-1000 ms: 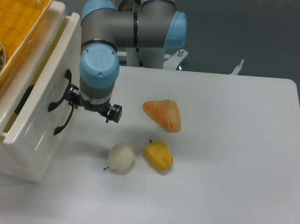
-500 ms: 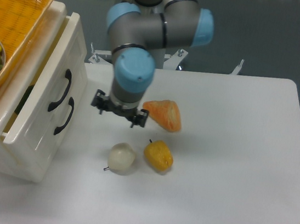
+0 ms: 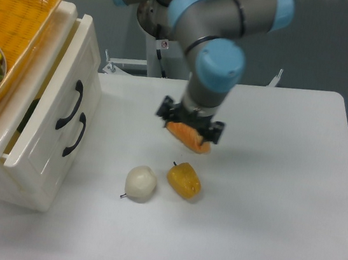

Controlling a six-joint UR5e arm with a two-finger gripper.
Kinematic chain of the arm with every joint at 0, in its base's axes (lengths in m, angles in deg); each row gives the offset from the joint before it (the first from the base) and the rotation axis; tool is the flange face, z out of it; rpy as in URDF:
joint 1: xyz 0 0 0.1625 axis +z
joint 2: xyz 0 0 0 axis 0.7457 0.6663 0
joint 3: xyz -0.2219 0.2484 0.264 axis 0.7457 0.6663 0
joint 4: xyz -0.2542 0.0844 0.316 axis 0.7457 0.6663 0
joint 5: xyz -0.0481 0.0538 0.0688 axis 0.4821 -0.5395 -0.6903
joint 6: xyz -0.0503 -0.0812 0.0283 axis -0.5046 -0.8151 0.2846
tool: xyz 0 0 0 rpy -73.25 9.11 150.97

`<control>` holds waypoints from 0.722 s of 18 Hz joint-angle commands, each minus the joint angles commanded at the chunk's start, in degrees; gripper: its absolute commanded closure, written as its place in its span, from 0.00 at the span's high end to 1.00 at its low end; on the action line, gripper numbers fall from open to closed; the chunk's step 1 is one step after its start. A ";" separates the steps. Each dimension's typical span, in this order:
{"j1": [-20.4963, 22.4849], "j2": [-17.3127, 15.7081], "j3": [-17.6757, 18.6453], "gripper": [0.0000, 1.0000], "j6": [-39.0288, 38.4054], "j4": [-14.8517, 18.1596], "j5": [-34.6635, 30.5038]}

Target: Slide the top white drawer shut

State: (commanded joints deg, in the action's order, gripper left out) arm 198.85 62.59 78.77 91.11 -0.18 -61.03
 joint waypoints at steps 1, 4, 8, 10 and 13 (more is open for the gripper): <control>0.88 -0.35 0.26 1.00 1.67 0.00 -0.79; 4.39 -1.50 0.44 1.00 8.43 0.26 -2.03; 8.27 -2.81 -0.17 1.00 14.42 1.58 -2.03; 9.41 -3.17 -0.26 1.00 18.19 1.67 -2.03; 12.05 -4.39 -0.26 1.00 24.78 2.89 -2.11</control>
State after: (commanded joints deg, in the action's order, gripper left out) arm 210.89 58.20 78.51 115.88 2.72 -63.14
